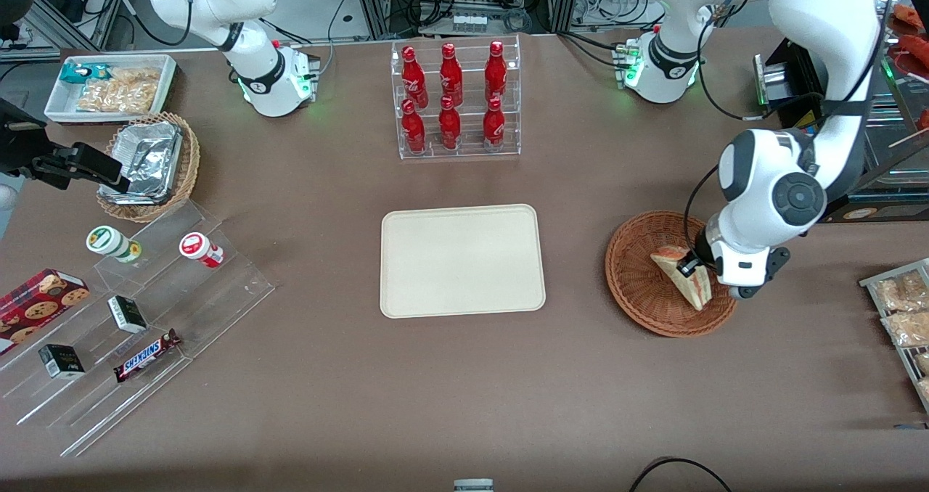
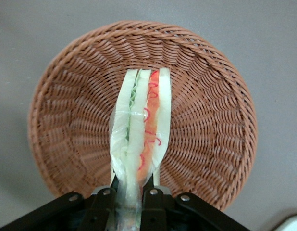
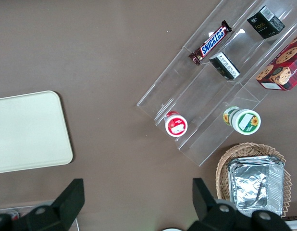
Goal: Place sandwich from basket to tray
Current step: 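Lower the open left gripper around the wrapped sandwich and close it, then lift the sandwich out of the basket and carry it over the cream tray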
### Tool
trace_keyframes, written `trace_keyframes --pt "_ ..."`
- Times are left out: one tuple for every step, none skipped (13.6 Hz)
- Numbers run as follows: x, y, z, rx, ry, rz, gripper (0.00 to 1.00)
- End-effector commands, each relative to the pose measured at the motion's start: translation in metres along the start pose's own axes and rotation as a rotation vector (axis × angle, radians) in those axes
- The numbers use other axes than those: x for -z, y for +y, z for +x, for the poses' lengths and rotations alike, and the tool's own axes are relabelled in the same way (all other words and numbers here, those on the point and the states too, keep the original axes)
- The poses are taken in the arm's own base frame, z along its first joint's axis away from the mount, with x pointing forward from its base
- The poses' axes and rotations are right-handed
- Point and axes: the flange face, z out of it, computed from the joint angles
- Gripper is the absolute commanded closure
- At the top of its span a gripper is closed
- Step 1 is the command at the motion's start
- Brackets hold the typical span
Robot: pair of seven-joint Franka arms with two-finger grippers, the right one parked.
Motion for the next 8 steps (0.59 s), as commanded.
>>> trace_keyframes --pt "0.033 0.017 -0.01 -0.104 -0.026 0.036 0.93" --pt "0.039 0.024 -0.017 -0.134 -0.035 0.045 0.94" --pt "0.044 0.036 -0.028 -0.161 -0.038 0.049 0.96" --pt "0.045 0.052 -0.048 -0.205 -0.039 0.053 0.96" --pt "0.043 0.071 -0.072 -0.255 -0.038 0.056 0.97" --pt "0.038 0.089 -0.092 -0.301 -0.033 0.058 0.97" --pt "0.035 0.113 -0.106 -0.344 -0.031 0.053 0.97" --pt "0.033 0.139 -0.119 -0.376 -0.028 0.046 0.97"
